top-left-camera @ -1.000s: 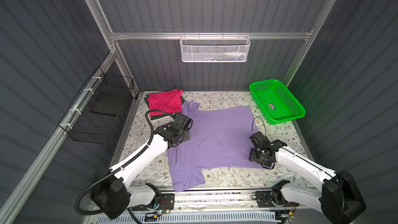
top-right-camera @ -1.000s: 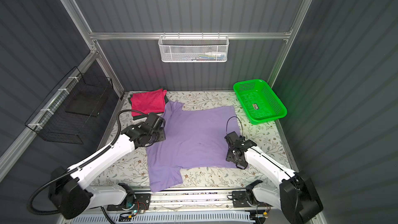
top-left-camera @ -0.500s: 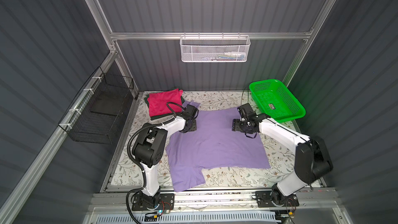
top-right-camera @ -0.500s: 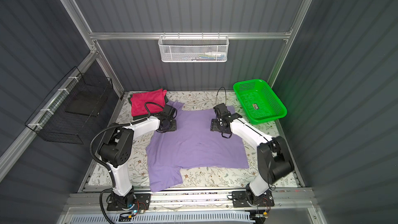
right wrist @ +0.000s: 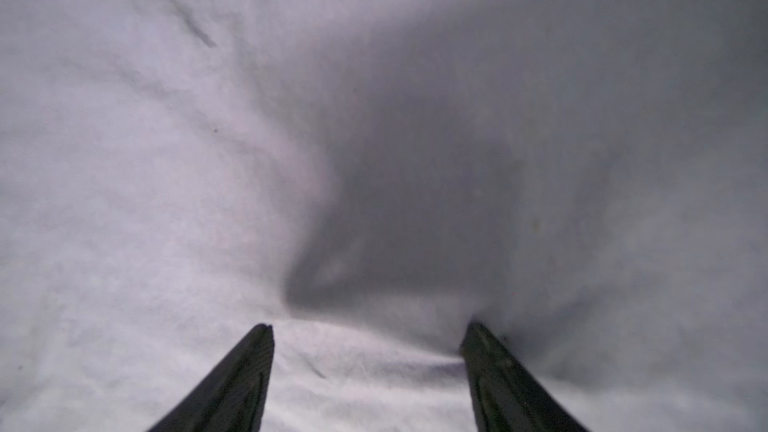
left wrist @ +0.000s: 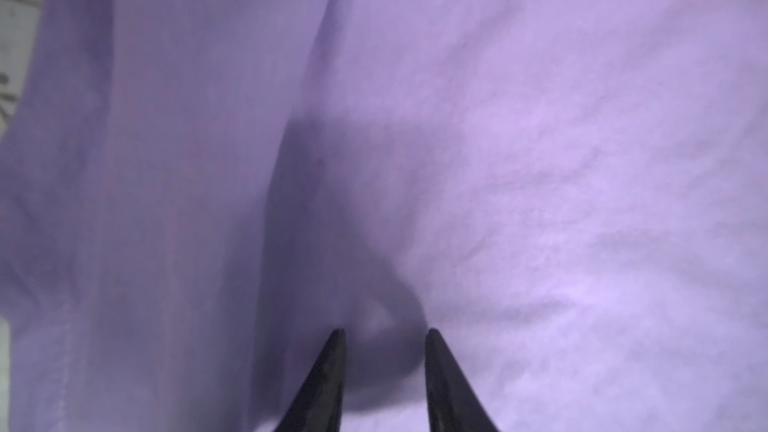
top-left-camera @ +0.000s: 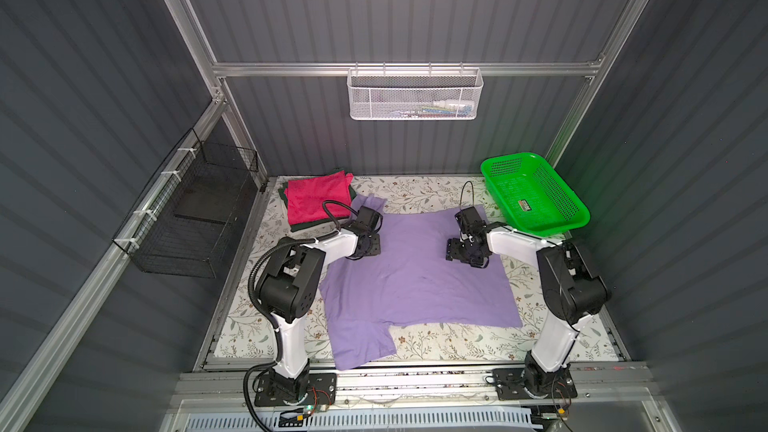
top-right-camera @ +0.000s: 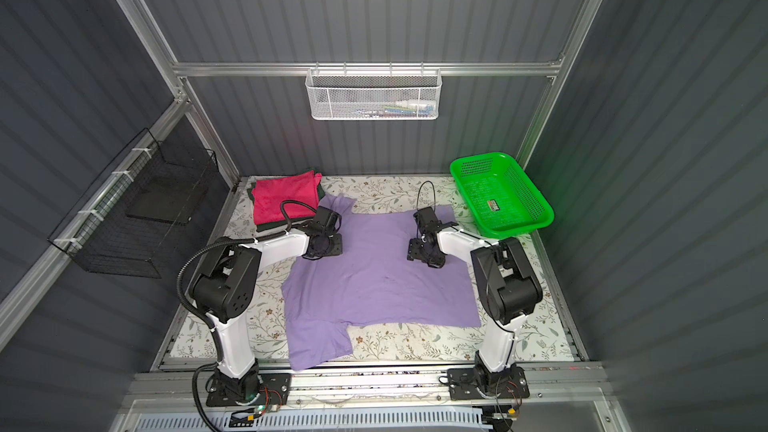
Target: Fold and stack the t-shirts
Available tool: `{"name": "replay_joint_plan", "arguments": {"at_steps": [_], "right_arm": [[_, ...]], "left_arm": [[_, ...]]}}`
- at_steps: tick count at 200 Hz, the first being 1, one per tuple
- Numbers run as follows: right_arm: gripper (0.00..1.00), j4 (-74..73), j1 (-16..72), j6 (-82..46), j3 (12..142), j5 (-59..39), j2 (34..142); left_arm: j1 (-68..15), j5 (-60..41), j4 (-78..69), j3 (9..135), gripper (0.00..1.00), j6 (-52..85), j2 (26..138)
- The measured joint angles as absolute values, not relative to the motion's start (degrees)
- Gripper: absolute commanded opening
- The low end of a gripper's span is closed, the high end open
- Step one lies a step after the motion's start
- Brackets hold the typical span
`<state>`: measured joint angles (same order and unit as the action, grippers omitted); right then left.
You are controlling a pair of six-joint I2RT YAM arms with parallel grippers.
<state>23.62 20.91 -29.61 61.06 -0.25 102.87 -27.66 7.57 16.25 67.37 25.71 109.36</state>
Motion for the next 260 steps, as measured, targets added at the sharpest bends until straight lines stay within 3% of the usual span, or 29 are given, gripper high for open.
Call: {"name": "replay_joint_plan", "arguments": {"at_steps": [65, 110, 148, 189, 223, 260], "right_arm": [[0.75, 23.97, 21.43, -35.27, 47.86, -1.15, 90.74], [0.76, 35.86, 22.81, -36.69, 47.9, 4.38, 85.17], [0.79, 37.56, 21.89, -31.18, 60.16, 9.06, 82.26], [0.8, 31.18, 18.65, -22.52, 68.07, 5.61, 86.85], [0.79, 25.98, 17.67, -17.19, 68.97, 0.6, 93.62], [0.79, 17.06, 17.61, -16.14, 63.2, -3.84, 93.97]], "left_arm": [[-30.06, 1.48, 16.97, 56.6, 0.34, 27.51, 100.25], [-33.36, 0.99, 23.05, 54.76, 0.36, 25.82, 96.27], [-28.73, 5.23, 26.48, 71.42, 0.36, 22.59, 97.58], [-21.82, 9.06, 24.82, 95.22, 0.34, 20.93, 110.5], [-19.9, 9.47, 25.5, 100.27, 0.33, 19.27, 122.76], [-20.32, 9.21, 26.96, 102.67, 0.31, 19.03, 129.95]]}}
